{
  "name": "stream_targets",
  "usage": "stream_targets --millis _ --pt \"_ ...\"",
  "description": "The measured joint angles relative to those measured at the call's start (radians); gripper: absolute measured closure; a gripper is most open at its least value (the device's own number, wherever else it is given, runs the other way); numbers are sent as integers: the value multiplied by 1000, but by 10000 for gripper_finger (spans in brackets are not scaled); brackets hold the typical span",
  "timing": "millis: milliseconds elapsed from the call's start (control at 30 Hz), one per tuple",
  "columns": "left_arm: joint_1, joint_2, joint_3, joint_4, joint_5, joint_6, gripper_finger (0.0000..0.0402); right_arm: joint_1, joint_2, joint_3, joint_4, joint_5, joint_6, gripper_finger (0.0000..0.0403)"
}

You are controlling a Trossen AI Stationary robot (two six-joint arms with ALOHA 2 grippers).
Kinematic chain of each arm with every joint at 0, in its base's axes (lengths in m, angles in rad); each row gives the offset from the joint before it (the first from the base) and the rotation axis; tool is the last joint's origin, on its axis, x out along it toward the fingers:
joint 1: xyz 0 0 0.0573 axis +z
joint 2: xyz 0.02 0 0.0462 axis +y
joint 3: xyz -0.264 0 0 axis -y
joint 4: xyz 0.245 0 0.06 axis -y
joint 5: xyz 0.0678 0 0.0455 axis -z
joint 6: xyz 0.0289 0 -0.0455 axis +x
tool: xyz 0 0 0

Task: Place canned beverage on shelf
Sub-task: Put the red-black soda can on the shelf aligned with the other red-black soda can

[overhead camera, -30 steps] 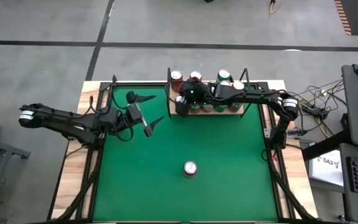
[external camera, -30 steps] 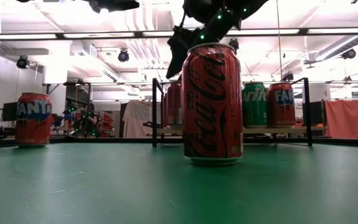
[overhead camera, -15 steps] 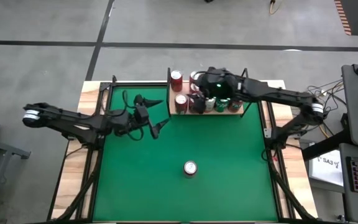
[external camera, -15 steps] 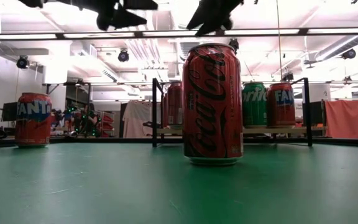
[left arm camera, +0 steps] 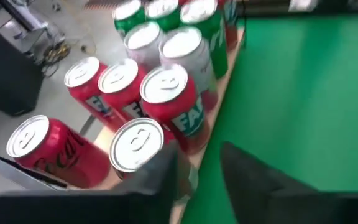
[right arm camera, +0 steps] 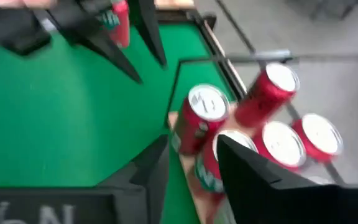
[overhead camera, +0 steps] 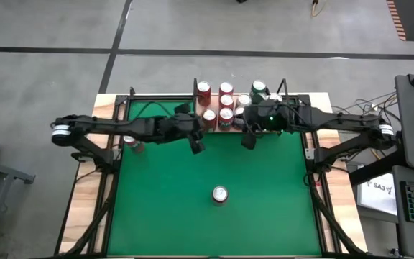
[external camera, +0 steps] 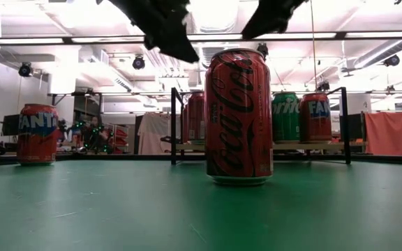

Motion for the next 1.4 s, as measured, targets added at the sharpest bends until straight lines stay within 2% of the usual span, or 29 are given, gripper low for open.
stream_targets --millis 100,167,300,567,700,767,967,1233,1400 --pt "0 65 67 -89 -23 23 367 0 -33 -121 152 -21 -33 320" --pt "0 101 106 -118 -24 37 391 -2 -48 -187 231 -33 -48 346" --pt "5 151 169 -186 -27 86 387 -5 -53 -267 346 -34 -64 387" --pt "64 186 210 -225 -27 177 400 -5 -35 -275 378 6 -54 394" --pt "92 186 208 -257 -27 226 401 -22 -32 -273 498 -3 -84 394" --pt "100 186 208 -257 -27 245 401 -35 -11 -255 556 -3 -89 394" --pt "108 186 208 -258 -26 279 401 -100 121 -126 539 -9 -118 394" --pt "110 155 206 -329 -24 296 401 -182 347 150 271 -9 -87 394" --pt "124 47 154 -334 36 281 402 -206 430 235 167 -9 -62 394"
